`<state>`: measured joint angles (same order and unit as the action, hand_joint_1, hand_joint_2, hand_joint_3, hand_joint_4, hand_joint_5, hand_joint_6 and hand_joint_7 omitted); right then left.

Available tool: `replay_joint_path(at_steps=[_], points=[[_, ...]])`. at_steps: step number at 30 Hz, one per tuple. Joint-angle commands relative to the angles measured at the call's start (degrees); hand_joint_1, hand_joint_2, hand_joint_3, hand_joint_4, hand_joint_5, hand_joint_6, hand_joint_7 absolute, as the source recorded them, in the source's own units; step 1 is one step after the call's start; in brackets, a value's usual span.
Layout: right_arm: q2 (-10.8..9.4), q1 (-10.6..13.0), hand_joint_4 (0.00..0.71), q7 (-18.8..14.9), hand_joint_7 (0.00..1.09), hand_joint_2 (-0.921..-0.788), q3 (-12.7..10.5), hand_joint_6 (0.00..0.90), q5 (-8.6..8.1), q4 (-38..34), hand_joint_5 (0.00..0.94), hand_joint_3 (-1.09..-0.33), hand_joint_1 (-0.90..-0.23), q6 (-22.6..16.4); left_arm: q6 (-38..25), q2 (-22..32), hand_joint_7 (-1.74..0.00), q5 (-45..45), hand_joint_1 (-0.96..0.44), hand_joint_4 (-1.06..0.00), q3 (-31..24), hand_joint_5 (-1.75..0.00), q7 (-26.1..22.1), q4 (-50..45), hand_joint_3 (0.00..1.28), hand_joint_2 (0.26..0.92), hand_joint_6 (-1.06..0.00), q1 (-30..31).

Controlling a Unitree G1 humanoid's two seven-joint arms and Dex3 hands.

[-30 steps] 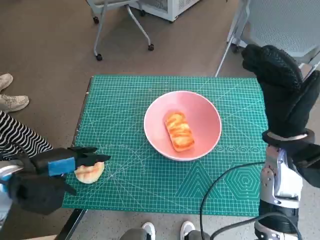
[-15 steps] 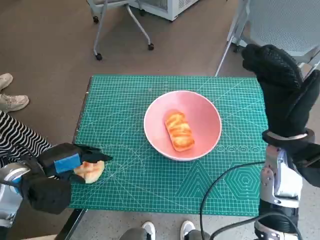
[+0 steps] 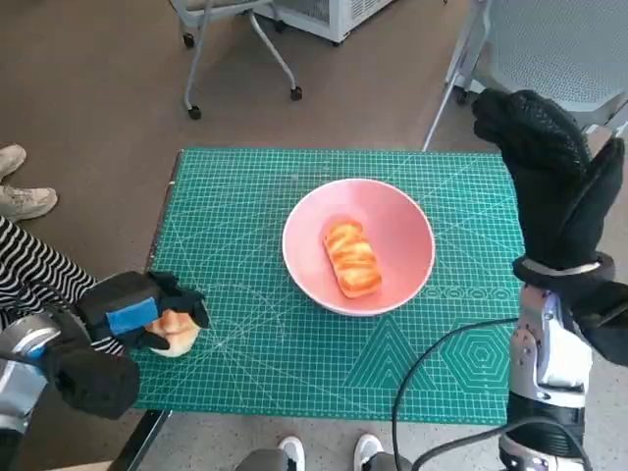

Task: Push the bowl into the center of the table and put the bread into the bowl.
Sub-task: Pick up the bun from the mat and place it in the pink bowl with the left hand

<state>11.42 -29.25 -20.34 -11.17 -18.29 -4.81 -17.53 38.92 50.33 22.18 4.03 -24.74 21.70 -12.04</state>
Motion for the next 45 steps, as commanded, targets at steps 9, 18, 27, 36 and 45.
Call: replay_joint_path(at_steps=[9, 18, 27, 36, 45], points=[[-0.13, 0.01, 0.132, -0.22, 0.59, -0.921, 0.17, -0.001, -0.47, -0.66, 0.0, -0.704, -0.69, 0.01, 0.95, 0.37, -1.22, -0.65, 0.0, -0.6, 0.1, -1.25, -0.02, 1.12, 0.13, 0.921, -0.58, -2.5], [-0.22, 0.63, 0.131, -0.1, 0.59, -0.921, 0.09, -0.001, -0.74, 0.25, 0.0, -0.705, -0.698, 0.32, 0.77, 0.32, -1.22, -1.08, 0.0, -0.6, 0.1, -1.26, -0.36, 1.02, 0.13, 0.92, -0.58, -2.87], [-0.38, 0.7, 0.131, 0.15, 0.58, -0.921, 0.01, -0.001, -0.67, 0.21, 0.0, -0.705, -0.699, 0.33, 0.51, 1.01, -1.21, -4.49, 0.0, -0.61, -0.71, -1.25, -2.9, -1.26, 0.12, 0.921, -0.58, -3.04], [-0.54, 0.13, 0.134, 0.43, 0.59, -0.921, 0.01, -0.001, -0.26, -0.52, 0.002, -0.703, -0.696, 0.07, -4.41, 2.31, -1.19, -12.81, 0.0, -0.63, -4.03, -1.23, -8.51, -11.57, 0.1, 0.92, -0.6, -3.7], [-0.42, -0.03, 0.133, 0.65, 0.59, -0.921, 0.11, -0.001, 0.02, -0.22, 0.001, -0.704, -0.692, 0.22, -9.38, 0.72, -1.19, -18.74, 0.0, -0.64, -6.72, -1.21, -10.24, -20.25, 0.09, 0.92, -0.62, -6.94]])
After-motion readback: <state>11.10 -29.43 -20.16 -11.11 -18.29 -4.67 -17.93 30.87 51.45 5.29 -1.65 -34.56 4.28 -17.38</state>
